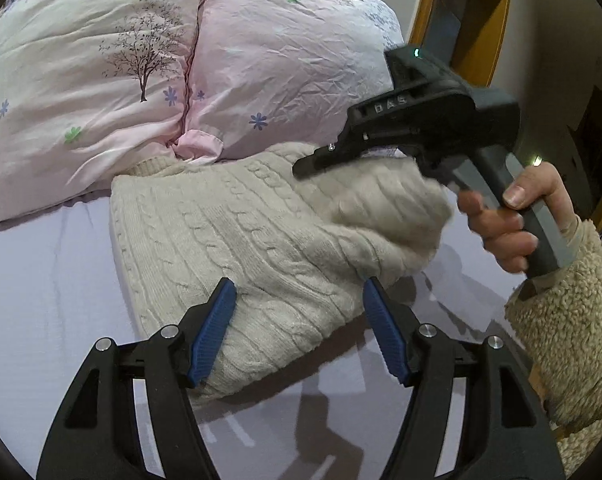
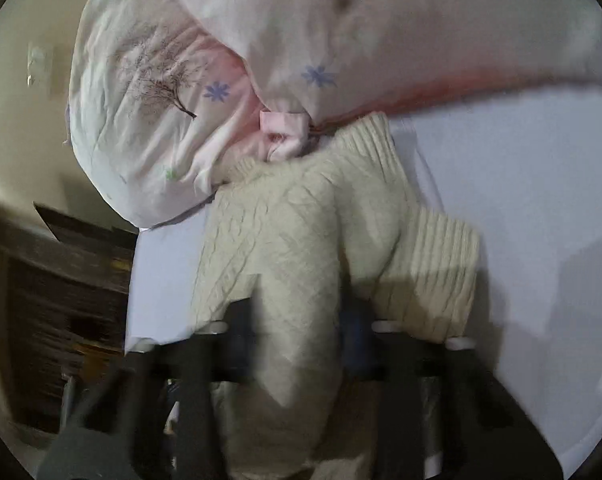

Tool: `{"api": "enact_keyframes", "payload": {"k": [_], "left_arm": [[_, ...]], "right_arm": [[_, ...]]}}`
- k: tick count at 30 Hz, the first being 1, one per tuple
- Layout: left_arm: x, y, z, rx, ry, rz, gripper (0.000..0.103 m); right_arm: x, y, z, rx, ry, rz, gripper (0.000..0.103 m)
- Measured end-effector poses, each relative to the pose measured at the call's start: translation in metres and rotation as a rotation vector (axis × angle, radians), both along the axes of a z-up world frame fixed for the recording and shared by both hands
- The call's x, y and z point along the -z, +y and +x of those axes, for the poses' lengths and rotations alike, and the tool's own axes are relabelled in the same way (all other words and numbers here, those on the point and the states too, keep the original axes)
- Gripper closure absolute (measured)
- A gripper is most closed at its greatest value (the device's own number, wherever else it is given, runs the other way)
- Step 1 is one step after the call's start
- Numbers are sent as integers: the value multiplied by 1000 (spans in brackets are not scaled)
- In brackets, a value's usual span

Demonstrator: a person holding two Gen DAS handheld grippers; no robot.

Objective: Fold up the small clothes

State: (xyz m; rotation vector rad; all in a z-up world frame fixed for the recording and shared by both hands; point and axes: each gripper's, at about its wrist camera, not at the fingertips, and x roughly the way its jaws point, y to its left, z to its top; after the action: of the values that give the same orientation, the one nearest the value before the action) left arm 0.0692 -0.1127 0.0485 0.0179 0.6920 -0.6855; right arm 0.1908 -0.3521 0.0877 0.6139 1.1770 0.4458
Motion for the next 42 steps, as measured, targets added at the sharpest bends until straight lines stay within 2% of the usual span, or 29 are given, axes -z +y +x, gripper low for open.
{"api": "enact_keyframes", "payload": {"k": [3,4,5,6,7,8,9,10,11,12,13,14,16,18,23,25,26,27,28,29,31,33,36,38,40,41,42], "left_arm": [[-2,1,4,8,23,-41,36],[-3,0,6,7,28,-48,36],[-2,-2,8,2,38,-47,36],[-1,-4,9,3,43,-44,36],[0,-5,9,8,45,-42,36],[-2,-5,8,6,42,-41,37],[-5,-2,7,2,42,-52,37],[-10,7,6,-9,48,-95,36],[-13,16,6,-24,50,-132,36],[-18,32,8,-64,51,-183,36],[-21,48,14,-115,60,-223,34],[-20,57,21,-148,79,-242,29],[-11,74,43,-208,186,-282,28],[4,78,63,-218,299,-301,28],[23,59,75,-212,361,-222,26],[31,51,77,-207,383,-214,24],[34,48,78,-203,398,-219,24],[37,48,78,-201,409,-230,23],[42,48,80,-195,439,-261,25],[43,49,81,-193,439,-280,31],[41,53,78,-176,432,-295,47],[31,66,71,-155,398,-311,58],[5,91,50,-133,273,-299,59],[-2,103,40,-139,231,-258,58],[8,105,35,-188,225,-122,52],[19,101,35,-206,237,-52,49],[23,101,32,-218,230,-45,44]], "right_arm": [[-37,-17,-7,33,-238,41,80],[-38,-19,-8,33,-251,33,80],[-30,-19,-6,45,-234,-18,80],[-10,-16,1,58,-171,-136,80],[13,-15,7,63,-96,-210,79],[30,-20,8,75,-49,-211,67],[42,-34,4,126,-23,-135,52],[42,-45,1,160,-14,-94,46],[40,-55,-4,192,-10,-66,32],[37,-65,-10,229,-9,-50,13],[34,-78,-20,269,1,-29,5],[34,-88,-27,292,15,26,2],[42,-97,-34,269,68,137,2],[59,-100,-35,247,149,213,2],[65,-79,-31,184,161,262,2],[61,-61,-34,147,142,233,2],[59,-54,-37,136,129,225,9],[59,-48,-37,125,121,226,33],[62,-35,-40,86,122,222,46],[63,-32,-42,81,122,217,54],[57,-20,-48,93,55,186,59],[48,-15,-53,87,6,213,66],[34,3,-60,16,-75,278,68],[29,28,-65,-53,-116,221,67],[36,51,-67,-83,-73,66,60],[40,59,-68,-77,-47,-11,45],[39,59,-71,-49,-49,-60,34]]}}
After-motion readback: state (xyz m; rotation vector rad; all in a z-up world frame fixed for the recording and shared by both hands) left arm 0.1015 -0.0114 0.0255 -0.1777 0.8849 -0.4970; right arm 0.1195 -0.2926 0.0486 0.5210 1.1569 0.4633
